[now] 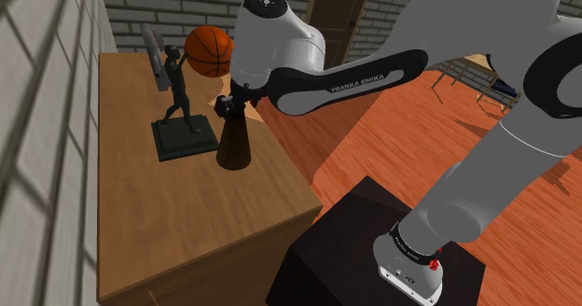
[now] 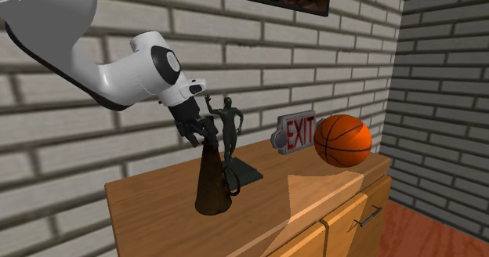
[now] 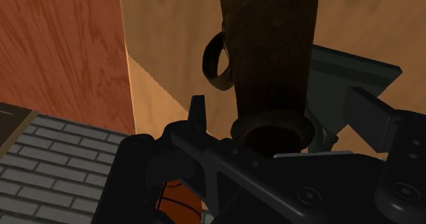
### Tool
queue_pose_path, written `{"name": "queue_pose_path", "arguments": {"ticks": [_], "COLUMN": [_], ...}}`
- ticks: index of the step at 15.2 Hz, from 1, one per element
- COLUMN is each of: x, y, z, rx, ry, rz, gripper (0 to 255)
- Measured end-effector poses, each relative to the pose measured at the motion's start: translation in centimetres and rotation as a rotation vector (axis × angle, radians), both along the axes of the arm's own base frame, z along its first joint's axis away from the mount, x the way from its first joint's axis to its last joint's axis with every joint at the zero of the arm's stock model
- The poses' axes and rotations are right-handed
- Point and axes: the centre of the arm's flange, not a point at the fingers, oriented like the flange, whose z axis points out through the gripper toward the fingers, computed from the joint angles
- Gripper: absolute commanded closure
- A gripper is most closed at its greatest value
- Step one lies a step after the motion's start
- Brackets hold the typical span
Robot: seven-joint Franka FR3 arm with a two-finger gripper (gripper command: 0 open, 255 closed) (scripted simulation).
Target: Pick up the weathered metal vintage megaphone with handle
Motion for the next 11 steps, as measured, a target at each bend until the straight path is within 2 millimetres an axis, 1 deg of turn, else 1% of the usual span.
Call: {"name": "queue_pose_path", "arguments": {"ticks": [11], "x": [-0.03], "y": [0.03], "z": [0.08], "rx": [0.0], "ry": [-0.001], "rz": [0.0], "gripper": [255]}}
